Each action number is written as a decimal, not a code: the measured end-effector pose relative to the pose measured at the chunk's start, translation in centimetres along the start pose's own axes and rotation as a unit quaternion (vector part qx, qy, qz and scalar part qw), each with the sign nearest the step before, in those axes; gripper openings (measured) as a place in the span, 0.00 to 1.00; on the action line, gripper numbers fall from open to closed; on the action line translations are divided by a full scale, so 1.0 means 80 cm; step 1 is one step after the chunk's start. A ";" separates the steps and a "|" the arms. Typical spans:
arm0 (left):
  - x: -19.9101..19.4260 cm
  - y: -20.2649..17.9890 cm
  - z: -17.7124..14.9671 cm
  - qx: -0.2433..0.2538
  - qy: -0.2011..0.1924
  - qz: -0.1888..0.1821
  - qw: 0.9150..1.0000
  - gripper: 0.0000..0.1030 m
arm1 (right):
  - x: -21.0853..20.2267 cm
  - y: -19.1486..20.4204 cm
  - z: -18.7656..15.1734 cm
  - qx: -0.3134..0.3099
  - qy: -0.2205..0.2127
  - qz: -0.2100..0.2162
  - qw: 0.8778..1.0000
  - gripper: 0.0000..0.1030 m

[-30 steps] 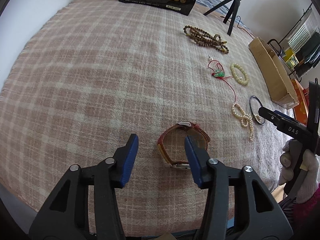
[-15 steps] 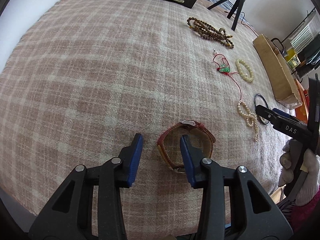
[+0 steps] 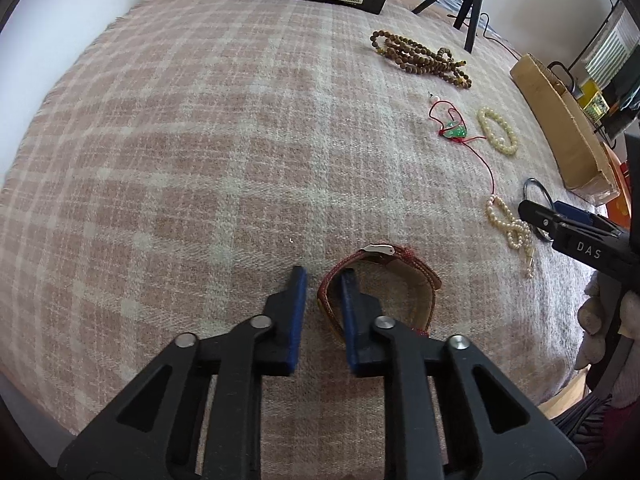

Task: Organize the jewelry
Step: 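Grasp the red-strap watch with the left tool while the right tool grasps the blue bangle, then carry watch and bangle into the cardboard box and open both tools, then move both tools back over the remaining jewelry on the blanket, then grasp the green jade pendant with the left tool while the right tool grasps the yellow bead bracelet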

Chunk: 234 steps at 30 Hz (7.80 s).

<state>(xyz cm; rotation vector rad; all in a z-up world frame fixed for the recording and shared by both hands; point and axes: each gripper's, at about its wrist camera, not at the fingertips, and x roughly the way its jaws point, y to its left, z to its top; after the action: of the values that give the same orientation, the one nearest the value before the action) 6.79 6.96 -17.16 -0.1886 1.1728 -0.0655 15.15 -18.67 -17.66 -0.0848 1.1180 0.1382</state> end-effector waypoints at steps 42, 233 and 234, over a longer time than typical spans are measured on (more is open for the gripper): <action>-0.052 -0.068 0.046 0.022 -0.083 -0.033 0.996 0.08 | -0.100 -0.050 0.014 0.020 -0.114 -0.005 0.993 0.72; 0.057 -0.129 0.117 0.197 -0.047 -0.040 0.978 0.04 | 0.003 -0.019 0.121 -0.001 -0.015 0.082 0.997 0.05; 0.055 -0.129 0.117 0.196 -0.048 -0.042 0.979 0.04 | 0.000 -0.019 0.121 -0.001 -0.018 0.083 0.996 0.05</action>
<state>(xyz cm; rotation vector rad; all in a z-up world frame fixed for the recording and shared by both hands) 17.61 -2.76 -15.78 0.1068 1.0333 -0.3558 24.03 -18.83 -13.47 0.0086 1.0887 0.2881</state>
